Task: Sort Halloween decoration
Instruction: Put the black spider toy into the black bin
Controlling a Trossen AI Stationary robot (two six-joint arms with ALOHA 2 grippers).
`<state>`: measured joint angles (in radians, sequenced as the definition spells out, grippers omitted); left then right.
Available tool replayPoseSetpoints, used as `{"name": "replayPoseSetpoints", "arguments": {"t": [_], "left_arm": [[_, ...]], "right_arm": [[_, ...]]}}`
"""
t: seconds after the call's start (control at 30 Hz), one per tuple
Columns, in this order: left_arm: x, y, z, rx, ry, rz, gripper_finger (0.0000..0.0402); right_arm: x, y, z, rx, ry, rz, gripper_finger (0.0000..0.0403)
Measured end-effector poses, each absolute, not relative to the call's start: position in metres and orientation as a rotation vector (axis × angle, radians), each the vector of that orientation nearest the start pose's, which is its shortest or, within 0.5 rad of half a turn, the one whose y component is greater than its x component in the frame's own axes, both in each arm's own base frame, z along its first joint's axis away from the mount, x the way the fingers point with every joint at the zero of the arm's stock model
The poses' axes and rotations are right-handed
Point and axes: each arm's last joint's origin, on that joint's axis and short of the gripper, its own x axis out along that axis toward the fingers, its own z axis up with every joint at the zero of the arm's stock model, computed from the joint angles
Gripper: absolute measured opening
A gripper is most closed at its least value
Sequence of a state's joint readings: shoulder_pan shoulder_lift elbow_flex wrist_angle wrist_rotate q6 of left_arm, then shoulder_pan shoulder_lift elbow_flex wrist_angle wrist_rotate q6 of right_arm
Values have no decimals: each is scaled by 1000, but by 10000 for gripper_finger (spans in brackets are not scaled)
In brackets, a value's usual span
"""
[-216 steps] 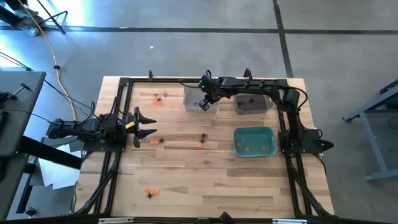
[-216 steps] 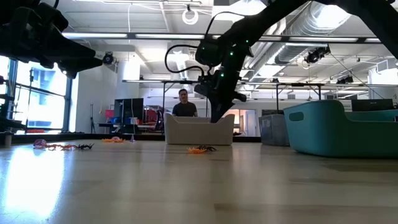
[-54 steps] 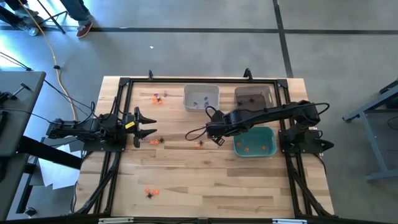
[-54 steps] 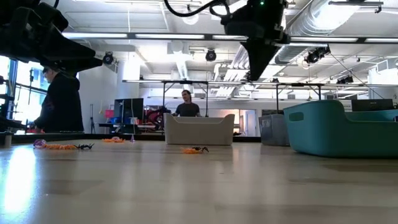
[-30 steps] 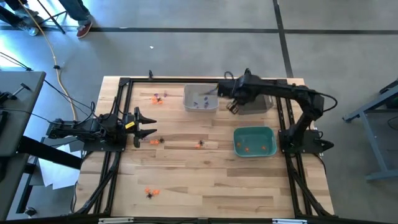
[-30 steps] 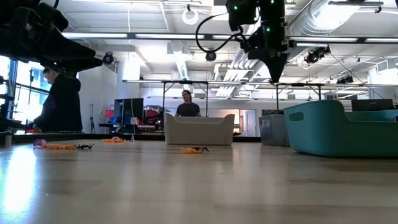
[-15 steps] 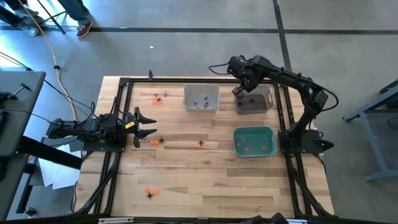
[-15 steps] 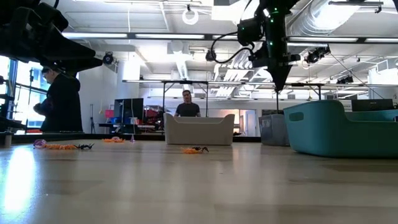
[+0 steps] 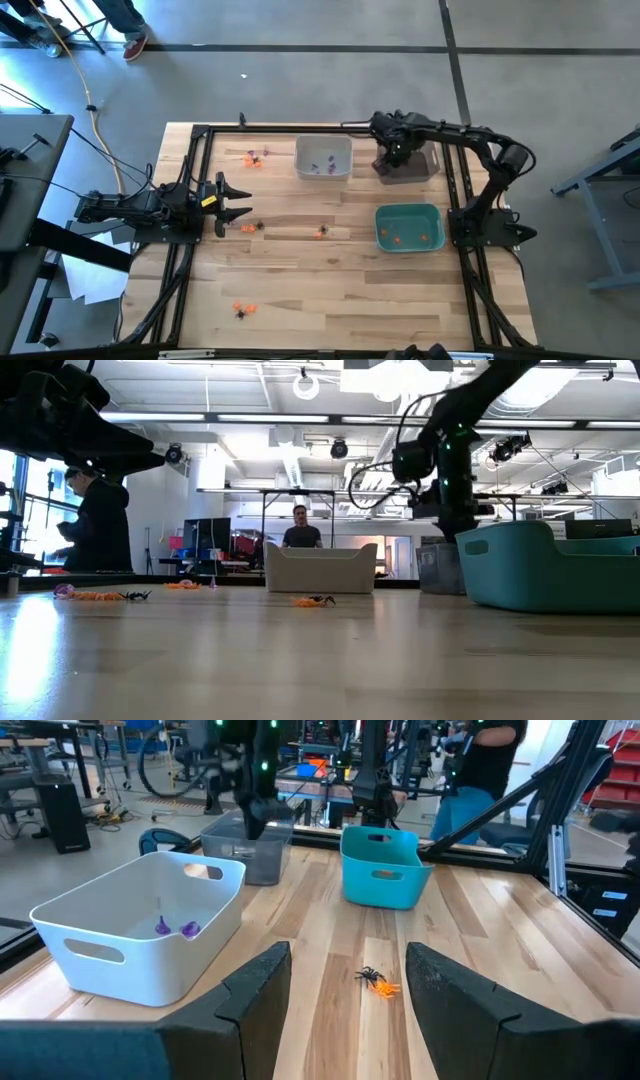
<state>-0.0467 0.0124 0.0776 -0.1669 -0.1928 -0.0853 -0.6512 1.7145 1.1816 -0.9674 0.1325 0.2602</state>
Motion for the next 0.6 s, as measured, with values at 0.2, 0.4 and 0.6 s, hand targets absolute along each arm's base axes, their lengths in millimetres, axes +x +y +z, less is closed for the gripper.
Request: {"name": "replayPoseSetpoints", "arguments": {"t": [0.2, 0.4, 0.6], "left_arm": [[92, 1, 173, -73, 95, 150, 186], [92, 1, 173, -73, 95, 150, 186], [92, 1, 173, -73, 95, 150, 186]], "right_arm": [[239, -190, 184, 557, 1378, -825, 0], [239, -191, 187, 514, 1374, -793, 24], [234, -189, 201, 487, 1335, -813, 79]]}}
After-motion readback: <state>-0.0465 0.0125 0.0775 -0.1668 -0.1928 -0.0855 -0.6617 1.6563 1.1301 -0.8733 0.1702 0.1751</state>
